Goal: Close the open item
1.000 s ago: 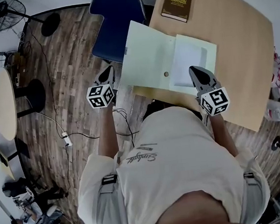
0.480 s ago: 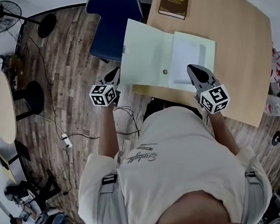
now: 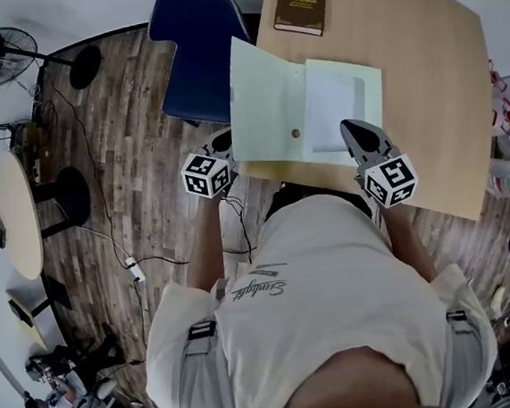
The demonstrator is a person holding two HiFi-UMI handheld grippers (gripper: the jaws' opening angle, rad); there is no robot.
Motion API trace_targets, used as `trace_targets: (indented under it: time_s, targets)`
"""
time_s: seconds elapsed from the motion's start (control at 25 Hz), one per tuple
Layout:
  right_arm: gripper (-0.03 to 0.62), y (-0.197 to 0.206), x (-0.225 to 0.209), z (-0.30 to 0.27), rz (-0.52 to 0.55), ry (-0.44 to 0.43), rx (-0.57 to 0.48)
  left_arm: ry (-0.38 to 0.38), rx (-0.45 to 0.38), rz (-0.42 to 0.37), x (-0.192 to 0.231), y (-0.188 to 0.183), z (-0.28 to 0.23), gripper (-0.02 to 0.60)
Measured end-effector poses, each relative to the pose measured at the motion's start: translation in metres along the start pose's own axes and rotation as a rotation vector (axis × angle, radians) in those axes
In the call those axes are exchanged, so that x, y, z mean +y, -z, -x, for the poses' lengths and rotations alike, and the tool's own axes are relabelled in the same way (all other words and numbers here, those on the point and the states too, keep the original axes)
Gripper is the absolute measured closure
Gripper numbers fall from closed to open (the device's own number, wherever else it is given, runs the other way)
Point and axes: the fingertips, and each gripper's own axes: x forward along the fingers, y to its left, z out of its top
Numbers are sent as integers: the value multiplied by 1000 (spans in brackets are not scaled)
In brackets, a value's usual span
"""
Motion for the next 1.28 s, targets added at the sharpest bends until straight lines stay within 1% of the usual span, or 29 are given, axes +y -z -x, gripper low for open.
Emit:
trace_targets:
  time_s: [0.16, 0.48, 0.68, 0.88, 1.28]
  targets:
    - [599, 0, -9, 12, -10, 35, -18, 57, 46, -59, -28, 2, -26, 566]
    - [599, 14, -34, 42, -67, 134, -33, 153, 75, -72, -61, -6, -66, 566]
    - [599, 19, -47, 58, -93, 185, -45, 185, 94, -83, -74, -7, -84, 566]
    - [599, 25, -53, 70, -110, 216, -51, 212, 113, -78, -85, -6, -101, 566]
    - [599, 39, -69, 96, -144, 281, -55, 277, 162, -129, -122, -1, -134, 566]
